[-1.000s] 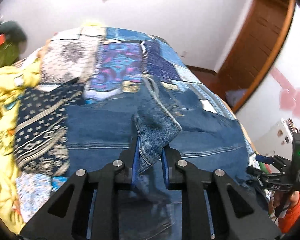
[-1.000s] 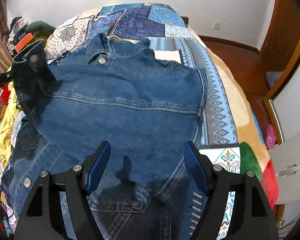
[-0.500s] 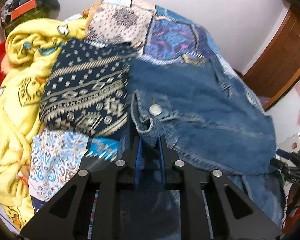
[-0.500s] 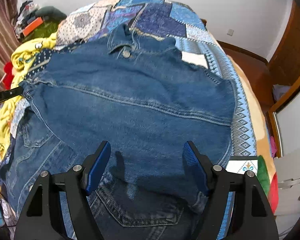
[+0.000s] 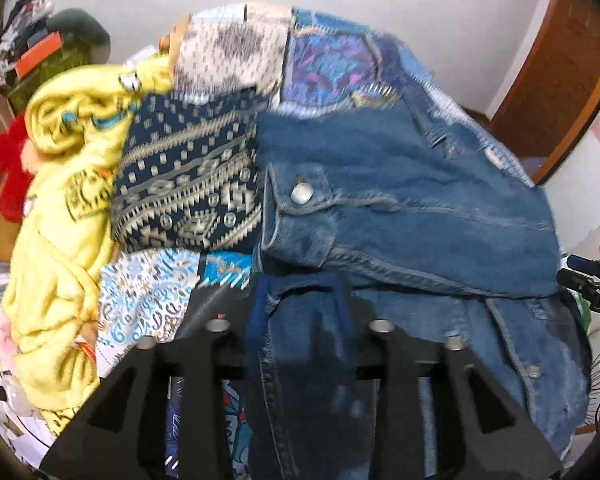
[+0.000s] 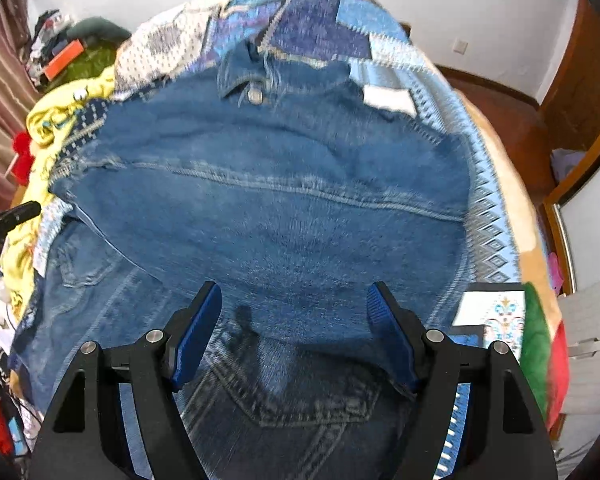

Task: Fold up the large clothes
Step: 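Open the left tool and smooth the folded jacket with both tools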

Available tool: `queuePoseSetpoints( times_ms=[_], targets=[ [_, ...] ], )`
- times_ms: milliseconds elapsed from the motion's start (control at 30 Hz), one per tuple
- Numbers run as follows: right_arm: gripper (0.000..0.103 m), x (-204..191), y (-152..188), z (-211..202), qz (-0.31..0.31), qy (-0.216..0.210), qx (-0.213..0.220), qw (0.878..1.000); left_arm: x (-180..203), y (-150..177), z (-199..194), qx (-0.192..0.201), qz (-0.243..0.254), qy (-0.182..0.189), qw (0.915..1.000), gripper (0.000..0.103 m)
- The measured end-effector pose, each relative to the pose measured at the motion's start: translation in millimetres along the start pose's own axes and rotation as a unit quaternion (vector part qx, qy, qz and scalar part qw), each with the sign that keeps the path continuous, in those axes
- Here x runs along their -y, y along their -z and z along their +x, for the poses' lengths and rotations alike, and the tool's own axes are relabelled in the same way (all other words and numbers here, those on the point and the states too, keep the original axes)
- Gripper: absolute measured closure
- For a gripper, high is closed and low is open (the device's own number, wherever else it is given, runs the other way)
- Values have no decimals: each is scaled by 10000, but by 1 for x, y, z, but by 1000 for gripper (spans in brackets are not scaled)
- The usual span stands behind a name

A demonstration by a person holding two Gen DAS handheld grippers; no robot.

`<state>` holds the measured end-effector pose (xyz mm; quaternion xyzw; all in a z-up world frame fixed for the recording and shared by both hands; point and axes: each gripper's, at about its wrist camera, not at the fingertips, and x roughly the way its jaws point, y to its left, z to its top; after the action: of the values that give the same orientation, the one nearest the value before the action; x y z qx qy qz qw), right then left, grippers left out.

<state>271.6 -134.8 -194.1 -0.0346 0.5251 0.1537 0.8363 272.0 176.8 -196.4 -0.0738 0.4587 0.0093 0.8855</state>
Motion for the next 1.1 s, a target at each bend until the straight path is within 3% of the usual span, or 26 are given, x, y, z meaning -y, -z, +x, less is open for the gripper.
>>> queuePoseSetpoints(
  times_ms=[167, 300, 433, 700, 1100],
  targets=[
    [31, 2, 6, -40, 61, 75, 475, 9988, 14, -4, -41, 349, 174, 102, 9992, 48],
    [20, 6, 14, -67, 59, 257, 846, 9961, 22, 2, -69, 528, 350, 113, 9979, 31],
    [19, 9, 28, -88, 79, 378, 1071, 9935, 24, 14, -85, 624, 425, -20, 9971, 12],
    [18, 24, 66, -99, 576, 180, 982, 9933, 6, 55, -90, 378, 222, -23, 9990, 11],
    [18, 46, 129, -72, 1413, -575, 167, 9882, -19, 118, -41, -584, -549, 397, 9960, 11]
  ],
)
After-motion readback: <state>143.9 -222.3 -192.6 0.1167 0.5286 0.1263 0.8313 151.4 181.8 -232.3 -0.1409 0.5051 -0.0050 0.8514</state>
